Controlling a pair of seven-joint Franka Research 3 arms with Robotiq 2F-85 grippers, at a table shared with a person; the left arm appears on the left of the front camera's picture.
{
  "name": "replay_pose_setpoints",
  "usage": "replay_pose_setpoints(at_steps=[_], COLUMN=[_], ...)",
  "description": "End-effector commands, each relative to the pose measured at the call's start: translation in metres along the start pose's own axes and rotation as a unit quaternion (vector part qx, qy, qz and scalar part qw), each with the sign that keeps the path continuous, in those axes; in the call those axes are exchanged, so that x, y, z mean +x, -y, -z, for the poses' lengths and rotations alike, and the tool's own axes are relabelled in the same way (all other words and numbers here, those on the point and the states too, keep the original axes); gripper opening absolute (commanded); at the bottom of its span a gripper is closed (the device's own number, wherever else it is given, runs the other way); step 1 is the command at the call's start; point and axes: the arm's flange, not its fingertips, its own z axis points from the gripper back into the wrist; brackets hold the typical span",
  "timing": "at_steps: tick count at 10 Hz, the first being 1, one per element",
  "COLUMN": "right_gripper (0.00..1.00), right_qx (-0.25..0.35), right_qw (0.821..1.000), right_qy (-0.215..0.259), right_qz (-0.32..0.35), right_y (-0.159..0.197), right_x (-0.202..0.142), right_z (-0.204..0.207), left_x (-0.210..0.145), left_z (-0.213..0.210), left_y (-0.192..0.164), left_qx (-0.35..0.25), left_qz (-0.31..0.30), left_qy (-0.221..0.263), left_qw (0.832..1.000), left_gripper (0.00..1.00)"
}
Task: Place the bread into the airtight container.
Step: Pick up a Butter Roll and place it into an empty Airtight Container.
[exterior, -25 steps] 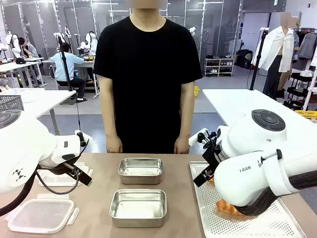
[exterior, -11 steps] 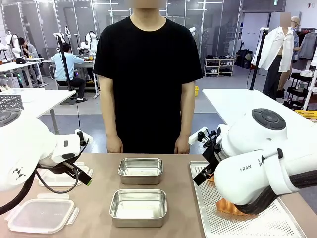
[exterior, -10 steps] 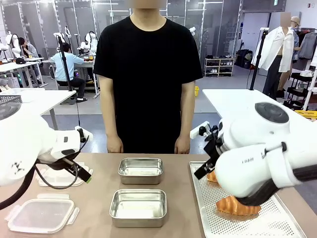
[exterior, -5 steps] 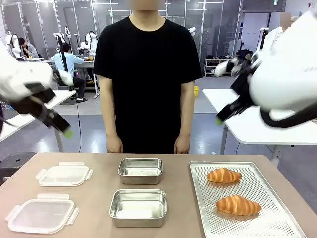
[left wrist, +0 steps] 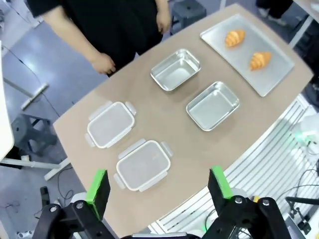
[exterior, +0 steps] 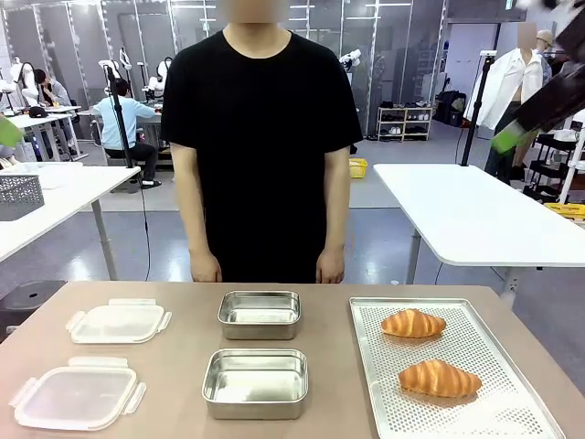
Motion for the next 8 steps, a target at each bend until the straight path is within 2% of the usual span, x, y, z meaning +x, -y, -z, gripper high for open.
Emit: replay_pose_setpoints(at_steps=[1, 3, 5, 8], right_gripper=[1.0, 1.0, 1.0, 1.0], right_qx=[-0.016, -0.038, -0.066, -0.08], right_qw=[1.0, 0.999, 0.997, 0.996], right_qy=[0.004, 0.013, 0.018, 0.023], right_qz=[-0.013, -0.017, -0.021, -0.016], right_y=[-0.008, -0.019, -0.029, -0.032], right_x=[-0.003, 0.002, 0.001, 0.002], right_z=[-0.043, -0.089, -0.118, -0.124], left_x=[-0.005, -0.011, -0.023, -0.03], left_z=[-0.039, -0.084, -0.124, -0.133], left_y=[0.005, 0.018, 0.032, 0.035], left_qx=[0.021, 0.048, 0.081, 0.09], left_qz=[-0.025, -0.045, -0.061, -0.066], left_qy=[0.01, 0.028, 0.06, 0.083], left_qw=[0.999, 0.997, 0.993, 0.99], left_gripper=[1.0, 1.0, 1.0, 1.0])
